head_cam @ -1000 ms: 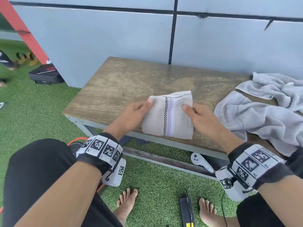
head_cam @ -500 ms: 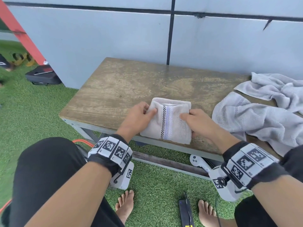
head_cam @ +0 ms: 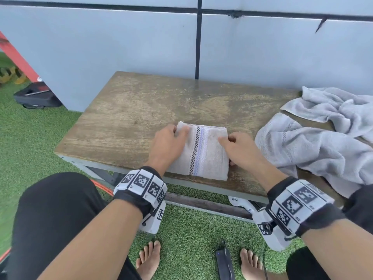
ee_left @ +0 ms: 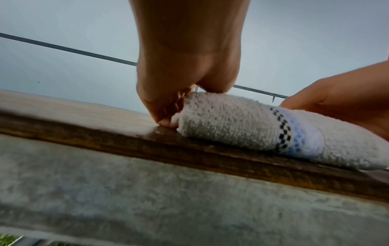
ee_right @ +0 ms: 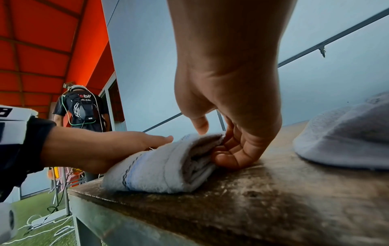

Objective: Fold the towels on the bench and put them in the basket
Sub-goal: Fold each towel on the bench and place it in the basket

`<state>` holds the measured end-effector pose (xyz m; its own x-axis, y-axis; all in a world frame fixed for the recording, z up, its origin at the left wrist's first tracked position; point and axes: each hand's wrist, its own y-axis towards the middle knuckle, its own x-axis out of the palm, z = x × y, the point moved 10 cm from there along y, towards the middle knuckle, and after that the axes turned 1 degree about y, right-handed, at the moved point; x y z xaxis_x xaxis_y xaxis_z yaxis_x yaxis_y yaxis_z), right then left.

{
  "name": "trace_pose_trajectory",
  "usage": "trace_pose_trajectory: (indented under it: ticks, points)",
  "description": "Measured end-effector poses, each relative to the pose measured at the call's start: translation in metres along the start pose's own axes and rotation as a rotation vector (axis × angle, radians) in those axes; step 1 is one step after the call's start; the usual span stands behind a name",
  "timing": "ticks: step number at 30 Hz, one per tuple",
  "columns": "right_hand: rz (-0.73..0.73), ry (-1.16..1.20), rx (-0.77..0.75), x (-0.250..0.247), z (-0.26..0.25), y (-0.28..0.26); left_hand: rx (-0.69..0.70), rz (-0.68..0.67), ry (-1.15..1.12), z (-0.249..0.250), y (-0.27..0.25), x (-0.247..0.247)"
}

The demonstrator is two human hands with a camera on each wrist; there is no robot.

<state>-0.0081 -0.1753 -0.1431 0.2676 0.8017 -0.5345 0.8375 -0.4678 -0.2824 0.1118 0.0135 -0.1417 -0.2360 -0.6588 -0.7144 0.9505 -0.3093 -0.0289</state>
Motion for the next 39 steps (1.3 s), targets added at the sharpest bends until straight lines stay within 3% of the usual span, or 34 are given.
trace_pose_trajectory:
  ticks: [9,17,25,27,30,32,33,36,39]
  points:
    - [0.016,-0.075,-0.03,-0.002,0.005,0.015,0.039,0.11,0.125,0.01,0.007,-0.007]
    - [0.048,-0.197,-0.042,-0.001,0.01,0.024,0.007,0.114,0.21,0.007,0.011,-0.005]
    - [0.084,-0.2,-0.049,-0.003,0.008,0.021,-0.011,0.122,0.133,0.009,0.007,-0.009]
    - [0.185,-0.256,-0.145,-0.01,-0.006,0.013,0.061,0.186,0.114,0.02,0.003,-0.018]
    - [0.389,-0.553,-0.508,-0.012,-0.053,-0.011,0.421,0.283,0.242,0.064,-0.009,-0.027]
    - [0.33,-0.631,-0.664,0.003,-0.067,-0.018,0.592,0.147,0.303,0.082,-0.016,-0.008]
    - [0.245,-0.645,-0.671,0.013,-0.065,-0.015,0.607,0.025,0.344,0.08,-0.017,0.009]
    - [-0.049,-0.719,-0.482,0.043,-0.031,0.0,0.506,-0.232,0.472,0.049,-0.02,0.051]
    - [-0.14,-0.803,-0.363,0.049,-0.012,0.006,0.451,-0.254,0.478,0.033,-0.016,0.056]
